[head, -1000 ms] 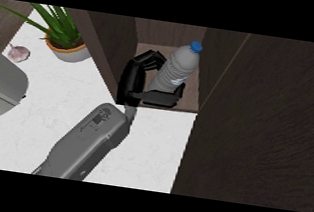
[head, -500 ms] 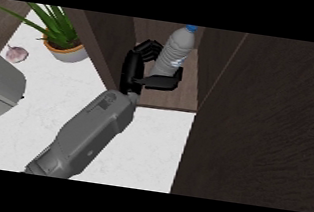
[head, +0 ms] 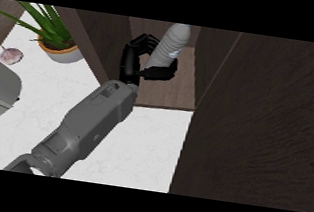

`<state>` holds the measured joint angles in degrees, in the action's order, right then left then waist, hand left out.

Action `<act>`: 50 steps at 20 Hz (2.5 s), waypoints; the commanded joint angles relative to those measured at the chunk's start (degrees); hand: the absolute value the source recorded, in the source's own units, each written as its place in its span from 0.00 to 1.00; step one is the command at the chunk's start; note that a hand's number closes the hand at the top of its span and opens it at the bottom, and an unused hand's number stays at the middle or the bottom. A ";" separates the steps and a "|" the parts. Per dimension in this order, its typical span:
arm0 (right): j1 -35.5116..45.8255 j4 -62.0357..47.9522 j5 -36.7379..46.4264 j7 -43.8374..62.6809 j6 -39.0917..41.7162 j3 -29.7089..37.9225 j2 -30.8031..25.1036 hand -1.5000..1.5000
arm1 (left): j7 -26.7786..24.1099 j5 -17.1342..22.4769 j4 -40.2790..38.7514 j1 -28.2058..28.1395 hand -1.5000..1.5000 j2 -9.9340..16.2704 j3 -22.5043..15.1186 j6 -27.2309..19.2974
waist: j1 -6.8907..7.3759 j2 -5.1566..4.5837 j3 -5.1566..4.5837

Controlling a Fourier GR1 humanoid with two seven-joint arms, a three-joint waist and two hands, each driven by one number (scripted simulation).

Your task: Pick up the bottled water, place it into the cabinet and close the cabinet

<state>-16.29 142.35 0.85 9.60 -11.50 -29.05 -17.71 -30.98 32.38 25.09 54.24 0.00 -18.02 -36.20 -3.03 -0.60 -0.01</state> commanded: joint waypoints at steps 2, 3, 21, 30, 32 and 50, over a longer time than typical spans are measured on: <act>-0.27 4.28 -1.43 1.72 0.67 -0.46 0.10 0.00 | -4.70 0.27 -6.71 2.40 1.00 0.00 1.27 0.19 | 0.01 -0.14 -0.04; -2.96 4.90 -0.31 -1.06 1.74 -2.15 -1.06 0.00 | -4.63 0.54 -8.87 4.06 1.00 0.00 3.24 -0.04 | -0.67 -0.22 -0.02; -0.49 3.45 -4.12 -0.53 4.11 2.68 -1.03 0.00 | -6.25 -0.93 -18.55 11.68 0.00 1.91 6.41 4.27 | -1.13 -0.95 -0.05; -4.90 2.51 -3.66 -3.53 5.12 2.14 -0.41 0.00 | -7.80 -2.89 -19.29 12.89 0.00 0.01 5.73 6.82 | -1.24 -0.60 0.00; -3.03 5.52 -5.21 -0.24 5.15 4.42 -1.00 0.00 | -9.77 -1.64 -17.45 12.63 0.00 0.00 7.08 9.35 | -1.17 -0.69 -0.05; -4.31 5.61 -1.32 0.28 5.58 4.12 0.04 0.00 | -2.62 5.74 9.29 -0.80 0.00 0.00 -1.37 21.06 | 2.75 1.09 -0.01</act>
<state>-20.68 142.28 -0.97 5.41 -5.59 -24.50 -17.47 -36.43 36.39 26.15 58.19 0.00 -15.62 -13.65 -1.14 0.19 0.00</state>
